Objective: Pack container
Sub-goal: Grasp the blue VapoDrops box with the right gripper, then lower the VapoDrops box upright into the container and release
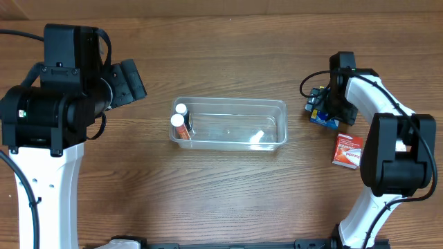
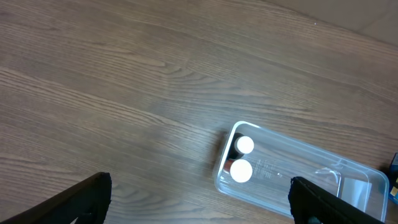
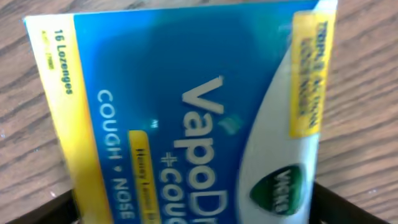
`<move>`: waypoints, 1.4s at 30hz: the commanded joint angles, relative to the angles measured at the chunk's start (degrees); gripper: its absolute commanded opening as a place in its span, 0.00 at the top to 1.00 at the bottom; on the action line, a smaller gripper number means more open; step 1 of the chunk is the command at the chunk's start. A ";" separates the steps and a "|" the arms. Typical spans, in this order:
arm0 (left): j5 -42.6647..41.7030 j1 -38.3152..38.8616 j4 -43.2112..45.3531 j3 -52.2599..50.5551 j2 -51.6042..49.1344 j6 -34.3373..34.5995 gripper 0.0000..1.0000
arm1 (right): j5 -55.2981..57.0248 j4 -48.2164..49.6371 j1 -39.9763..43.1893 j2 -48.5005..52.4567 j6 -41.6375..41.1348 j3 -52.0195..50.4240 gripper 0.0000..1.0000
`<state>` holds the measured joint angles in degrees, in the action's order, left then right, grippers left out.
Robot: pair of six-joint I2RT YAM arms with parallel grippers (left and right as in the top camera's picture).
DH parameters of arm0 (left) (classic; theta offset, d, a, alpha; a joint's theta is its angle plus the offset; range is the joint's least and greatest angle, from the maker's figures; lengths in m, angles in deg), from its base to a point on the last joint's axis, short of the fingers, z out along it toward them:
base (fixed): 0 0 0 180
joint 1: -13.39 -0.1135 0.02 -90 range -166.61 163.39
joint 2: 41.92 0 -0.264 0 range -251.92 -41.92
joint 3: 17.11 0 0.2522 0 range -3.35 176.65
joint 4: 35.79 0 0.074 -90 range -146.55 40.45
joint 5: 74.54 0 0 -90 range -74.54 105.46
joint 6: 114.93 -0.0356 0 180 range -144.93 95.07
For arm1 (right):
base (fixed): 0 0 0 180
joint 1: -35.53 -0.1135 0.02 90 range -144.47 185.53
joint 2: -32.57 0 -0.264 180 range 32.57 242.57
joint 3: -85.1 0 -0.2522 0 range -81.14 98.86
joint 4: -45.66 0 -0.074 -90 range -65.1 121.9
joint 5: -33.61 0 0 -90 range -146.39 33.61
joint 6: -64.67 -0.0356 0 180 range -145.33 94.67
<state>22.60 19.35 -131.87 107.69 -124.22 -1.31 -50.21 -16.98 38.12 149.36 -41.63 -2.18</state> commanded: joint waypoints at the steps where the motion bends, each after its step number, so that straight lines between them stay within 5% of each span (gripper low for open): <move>1: 0.35 -0.33 0.07 0.33 -0.20 -0.90 0.06 | 0.20 0.20 0.11 0.55 0.04 0.94 0.18; 5: 0.33 -0.33 0.07 0.33 -0.20 -0.90 0.06 | 0.20 0.17 0.11 0.26 0.07 0.96 0.27; 11: 0.35 -0.33 0.09 0.33 -0.20 -0.90 0.06 | 0.15 -0.59 0.00 -3.61 0.02 1.07 0.27; 18: 0.37 -0.33 0.11 0.33 -0.20 -0.92 0.05 | -4.55 -8.72 -3.15 -21.22 0.02 1.07 0.28; 24: 0.35 -0.33 0.09 0.33 -0.20 -0.90 0.05 | -7.85 -16.59 -15.91 -34.40 -2.45 1.05 0.29; 33: 0.35 -0.33 -0.07 0.33 -0.20 -0.92 0.05 | -8.87 -15.76 -30.27 -27.98 -11.04 0.94 0.28; 42: 0.44 -0.33 -0.39 0.33 -0.20 -1.40 0.05 | -8.85 -14.10 -30.97 -17.53 -11.85 0.90 0.27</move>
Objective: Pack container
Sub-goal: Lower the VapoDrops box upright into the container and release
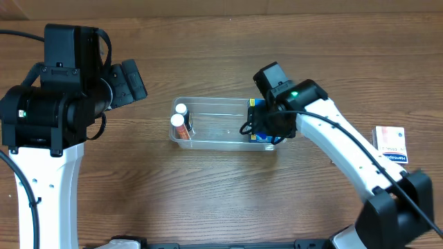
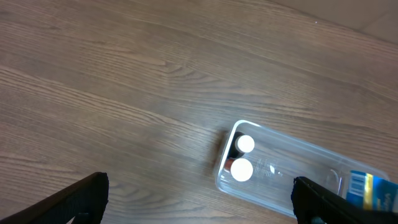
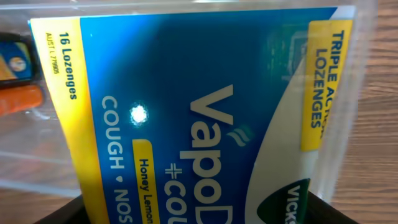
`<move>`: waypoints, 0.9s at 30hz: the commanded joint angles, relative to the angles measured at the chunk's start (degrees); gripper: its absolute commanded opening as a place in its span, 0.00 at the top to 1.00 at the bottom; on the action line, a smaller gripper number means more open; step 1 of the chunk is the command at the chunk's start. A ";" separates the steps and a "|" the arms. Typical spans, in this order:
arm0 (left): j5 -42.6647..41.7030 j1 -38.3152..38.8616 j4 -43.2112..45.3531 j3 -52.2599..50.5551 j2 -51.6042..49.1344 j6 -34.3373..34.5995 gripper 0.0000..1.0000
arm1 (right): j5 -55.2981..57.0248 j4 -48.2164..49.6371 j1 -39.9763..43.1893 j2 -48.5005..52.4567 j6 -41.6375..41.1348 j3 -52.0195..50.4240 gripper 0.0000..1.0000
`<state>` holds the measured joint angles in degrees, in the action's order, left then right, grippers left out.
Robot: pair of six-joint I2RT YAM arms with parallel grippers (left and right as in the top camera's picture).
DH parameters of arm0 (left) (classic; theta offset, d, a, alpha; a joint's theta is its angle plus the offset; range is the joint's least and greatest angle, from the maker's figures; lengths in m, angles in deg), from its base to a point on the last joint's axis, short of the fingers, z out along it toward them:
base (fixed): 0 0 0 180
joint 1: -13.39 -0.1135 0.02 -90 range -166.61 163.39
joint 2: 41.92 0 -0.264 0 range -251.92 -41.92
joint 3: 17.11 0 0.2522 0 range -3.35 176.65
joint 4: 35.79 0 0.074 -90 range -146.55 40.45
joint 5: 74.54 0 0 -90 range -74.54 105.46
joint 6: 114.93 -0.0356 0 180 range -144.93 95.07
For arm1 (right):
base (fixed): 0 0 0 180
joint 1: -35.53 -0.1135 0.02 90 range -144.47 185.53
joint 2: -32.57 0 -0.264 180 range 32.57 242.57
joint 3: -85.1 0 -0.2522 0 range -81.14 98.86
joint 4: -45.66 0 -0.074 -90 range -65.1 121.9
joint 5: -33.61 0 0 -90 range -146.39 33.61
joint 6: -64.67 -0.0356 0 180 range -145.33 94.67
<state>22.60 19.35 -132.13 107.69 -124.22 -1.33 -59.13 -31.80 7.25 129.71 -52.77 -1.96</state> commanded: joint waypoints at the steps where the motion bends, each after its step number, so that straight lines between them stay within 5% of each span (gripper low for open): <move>1: 0.55 -0.33 -0.15 0.33 -0.20 -1.36 0.04 | 0.07 1.05 -0.11 3.34 -0.68 0.68 0.27; 15: 0.55 -0.33 -0.57 0.33 -0.20 -1.33 0.04 | 2.69 3.41 1.51 5.90 0.44 0.68 0.25; 23: 0.55 -0.33 -0.79 0.33 -0.20 -1.36 0.05 | 4.22 3.63 2.38 5.90 0.98 0.68 0.01; 27: 0.55 -0.33 -0.79 0.33 -0.20 -1.33 0.05 | 4.39 3.69 2.36 5.88 2.43 0.68 0.00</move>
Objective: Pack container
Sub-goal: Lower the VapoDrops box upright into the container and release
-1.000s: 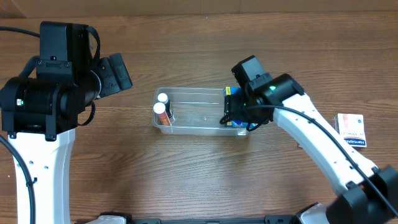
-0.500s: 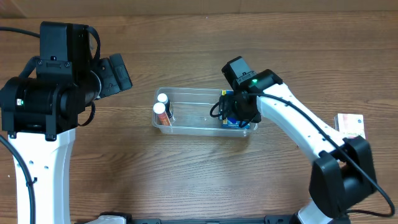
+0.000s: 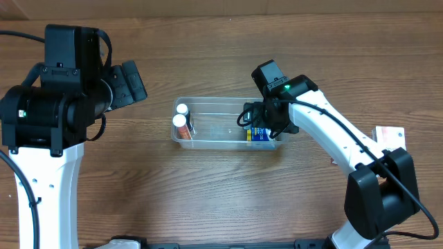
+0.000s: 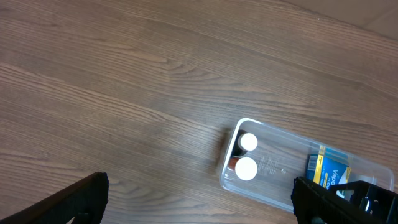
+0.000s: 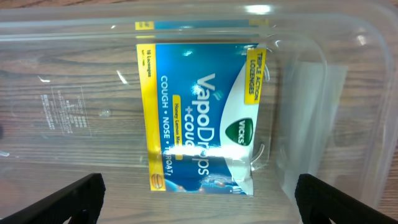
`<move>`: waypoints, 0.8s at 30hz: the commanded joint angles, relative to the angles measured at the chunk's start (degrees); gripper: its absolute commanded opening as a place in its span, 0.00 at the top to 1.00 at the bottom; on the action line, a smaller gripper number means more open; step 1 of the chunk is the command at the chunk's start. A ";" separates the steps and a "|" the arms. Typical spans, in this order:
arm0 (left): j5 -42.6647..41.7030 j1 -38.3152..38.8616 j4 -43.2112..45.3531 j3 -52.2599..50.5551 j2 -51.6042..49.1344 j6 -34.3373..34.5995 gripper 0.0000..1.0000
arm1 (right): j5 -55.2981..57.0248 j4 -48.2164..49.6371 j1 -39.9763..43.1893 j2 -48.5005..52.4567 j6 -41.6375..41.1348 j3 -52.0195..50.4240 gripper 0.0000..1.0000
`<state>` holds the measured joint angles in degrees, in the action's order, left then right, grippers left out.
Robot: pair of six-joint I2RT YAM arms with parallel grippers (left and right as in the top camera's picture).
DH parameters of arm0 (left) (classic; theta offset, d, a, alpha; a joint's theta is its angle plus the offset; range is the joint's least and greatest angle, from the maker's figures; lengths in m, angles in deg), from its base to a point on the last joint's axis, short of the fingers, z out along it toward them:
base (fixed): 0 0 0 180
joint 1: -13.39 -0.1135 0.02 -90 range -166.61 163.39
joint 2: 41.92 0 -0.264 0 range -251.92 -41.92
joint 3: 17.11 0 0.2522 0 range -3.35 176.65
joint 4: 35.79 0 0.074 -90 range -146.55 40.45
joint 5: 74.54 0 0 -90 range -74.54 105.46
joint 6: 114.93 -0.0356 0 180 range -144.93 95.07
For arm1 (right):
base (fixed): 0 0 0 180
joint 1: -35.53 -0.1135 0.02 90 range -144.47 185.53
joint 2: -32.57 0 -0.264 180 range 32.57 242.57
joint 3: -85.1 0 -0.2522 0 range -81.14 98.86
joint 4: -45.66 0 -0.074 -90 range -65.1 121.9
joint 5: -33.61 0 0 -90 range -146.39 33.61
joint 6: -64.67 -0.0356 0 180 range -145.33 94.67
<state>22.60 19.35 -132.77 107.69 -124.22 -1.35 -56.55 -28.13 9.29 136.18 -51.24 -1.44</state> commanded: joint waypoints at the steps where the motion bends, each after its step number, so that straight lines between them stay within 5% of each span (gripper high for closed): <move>1: 0.55 -0.33 -0.17 0.33 -0.20 -1.33 0.05 | 1.79 0.35 0.33 -0.63 2.03 0.26 0.00; 10: 0.59 -0.33 -0.26 0.33 -0.20 -1.77 0.05 | 15.54 -8.37 5.01 -8.35 2.73 20.98 0.00; 20: 1.22 -0.33 -0.15 0.33 -0.20 -2.01 0.04 | 10.69 -24.22 39.45 -13.35 5.77 25.68 0.00; 24: 1.22 -0.33 -0.04 0.33 -0.20 -2.21 0.04 | -0.50 -30.18 49.31 -17.84 9.07 24.83 0.00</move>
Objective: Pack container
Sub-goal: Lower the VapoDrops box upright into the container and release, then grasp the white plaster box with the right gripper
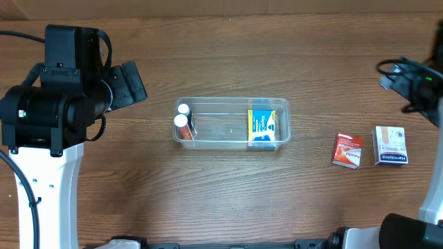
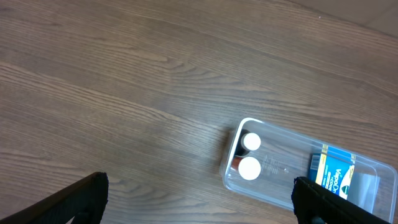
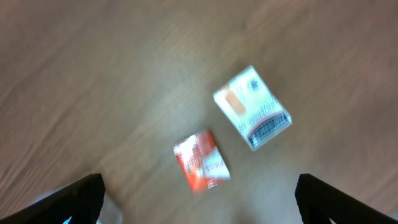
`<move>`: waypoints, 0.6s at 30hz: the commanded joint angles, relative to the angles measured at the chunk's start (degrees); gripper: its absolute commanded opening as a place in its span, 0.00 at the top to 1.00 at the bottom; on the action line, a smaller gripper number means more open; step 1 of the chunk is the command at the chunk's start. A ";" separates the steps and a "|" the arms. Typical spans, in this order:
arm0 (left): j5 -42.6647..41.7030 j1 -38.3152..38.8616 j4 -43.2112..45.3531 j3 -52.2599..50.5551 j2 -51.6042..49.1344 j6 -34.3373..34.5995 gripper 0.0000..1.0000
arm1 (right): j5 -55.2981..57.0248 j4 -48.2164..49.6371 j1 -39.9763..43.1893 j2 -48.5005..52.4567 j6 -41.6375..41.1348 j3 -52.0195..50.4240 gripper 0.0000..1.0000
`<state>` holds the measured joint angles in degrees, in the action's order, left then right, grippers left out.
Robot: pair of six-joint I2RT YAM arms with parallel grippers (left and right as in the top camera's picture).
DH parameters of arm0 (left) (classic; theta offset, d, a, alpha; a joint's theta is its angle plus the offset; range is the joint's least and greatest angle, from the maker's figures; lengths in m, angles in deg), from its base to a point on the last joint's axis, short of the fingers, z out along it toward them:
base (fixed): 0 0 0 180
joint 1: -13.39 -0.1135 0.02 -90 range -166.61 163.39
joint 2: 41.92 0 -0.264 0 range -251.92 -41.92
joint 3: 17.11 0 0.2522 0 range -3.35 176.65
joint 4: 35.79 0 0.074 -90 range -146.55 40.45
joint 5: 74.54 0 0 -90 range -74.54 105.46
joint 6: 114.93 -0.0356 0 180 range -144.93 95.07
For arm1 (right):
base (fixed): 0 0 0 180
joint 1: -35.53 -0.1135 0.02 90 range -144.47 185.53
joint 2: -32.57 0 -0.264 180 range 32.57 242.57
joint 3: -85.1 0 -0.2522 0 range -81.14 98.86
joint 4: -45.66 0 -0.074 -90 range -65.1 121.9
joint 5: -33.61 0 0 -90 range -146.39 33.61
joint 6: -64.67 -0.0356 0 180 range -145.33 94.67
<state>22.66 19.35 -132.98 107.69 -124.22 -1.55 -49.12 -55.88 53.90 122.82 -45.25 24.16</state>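
Observation:
The clear plastic container (image 1: 232,104) lies mid-table. Two white-capped bottles (image 1: 181,115) stand at its left end, and a blue lozenge pack (image 1: 261,128) lies flat at its right end. A red box (image 1: 347,150) and a white box (image 1: 390,145) lie on the wood to the right; the blurred right wrist view shows the red box (image 3: 202,162) and the white box (image 3: 252,107) too. My right gripper (image 3: 199,199) hangs open and empty above them, at the far right (image 1: 400,77). My left gripper (image 2: 199,199) is open, high and left of the container (image 2: 292,180).
The left arm's bulky body (image 1: 55,97) fills the left side of the overhead view. Bare wooden tabletop (image 1: 228,200) surrounds the container and the two boxes.
My right gripper was open just over the container's right end with the lozenge pack lying below it. Now it is at the table's far right, over the red and white boxes.
My right gripper was shut on the blue lozenge pack at the right of the table, then held it at the container's right end. Then the pack lay in the container with the gripper open above. Now that arm is far right. The left arm stayed put.

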 commanded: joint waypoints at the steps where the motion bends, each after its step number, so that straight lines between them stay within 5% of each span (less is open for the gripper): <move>1: 1.14 -0.33 0.11 0.33 -0.20 -2.14 0.04 | -7.93 -3.72 6.71 -7.17 3.04 -2.89 0.00; 9: 1.16 -0.33 0.50 0.33 -0.20 -2.21 0.04 | -12.57 -1.14 7.85 -26.77 5.18 -27.17 0.00; 18: 1.14 -0.33 0.50 0.33 -0.20 -2.71 0.00 | -9.33 12.46 7.91 -24.96 8.28 -34.60 0.00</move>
<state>23.06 19.35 -132.66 107.67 -124.22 -2.86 -60.57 -48.67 62.01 97.56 -40.73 -10.49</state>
